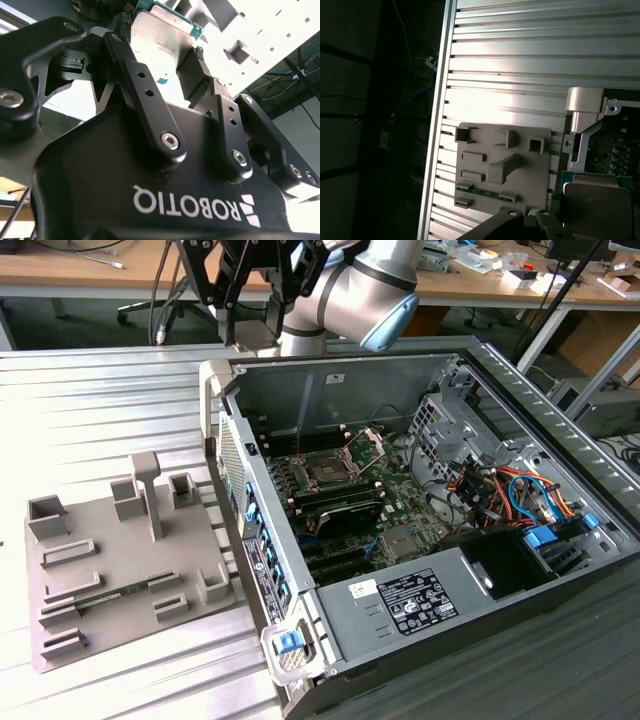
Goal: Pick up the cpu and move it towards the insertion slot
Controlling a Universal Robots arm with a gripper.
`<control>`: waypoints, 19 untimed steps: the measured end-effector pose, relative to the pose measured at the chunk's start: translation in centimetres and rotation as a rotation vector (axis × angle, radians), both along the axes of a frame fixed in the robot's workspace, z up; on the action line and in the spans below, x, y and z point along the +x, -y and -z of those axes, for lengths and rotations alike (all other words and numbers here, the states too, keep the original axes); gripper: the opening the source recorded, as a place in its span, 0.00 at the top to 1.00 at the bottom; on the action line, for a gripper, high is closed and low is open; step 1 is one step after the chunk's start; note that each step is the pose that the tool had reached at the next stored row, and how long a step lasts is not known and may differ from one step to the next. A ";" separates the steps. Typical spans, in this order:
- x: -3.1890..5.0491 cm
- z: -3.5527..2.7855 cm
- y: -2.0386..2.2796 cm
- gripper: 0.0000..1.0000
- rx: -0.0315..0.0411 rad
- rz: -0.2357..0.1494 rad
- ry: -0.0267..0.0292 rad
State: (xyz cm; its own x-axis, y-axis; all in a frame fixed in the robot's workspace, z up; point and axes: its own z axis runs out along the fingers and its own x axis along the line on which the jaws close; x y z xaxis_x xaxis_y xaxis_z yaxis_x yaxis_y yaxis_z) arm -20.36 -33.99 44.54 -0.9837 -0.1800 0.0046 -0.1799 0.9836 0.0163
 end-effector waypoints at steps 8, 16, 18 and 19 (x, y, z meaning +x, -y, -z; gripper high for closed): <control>0.67 0.03 -1.15 0.45 -0.0029 0.000 0.0001; 1.17 0.06 -1.88 0.45 -0.0054 0.000 0.0000; 1.32 0.07 -2.03 0.45 -0.0058 0.000 0.0001; 1.41 0.08 -2.08 0.45 -0.0059 0.000 0.0001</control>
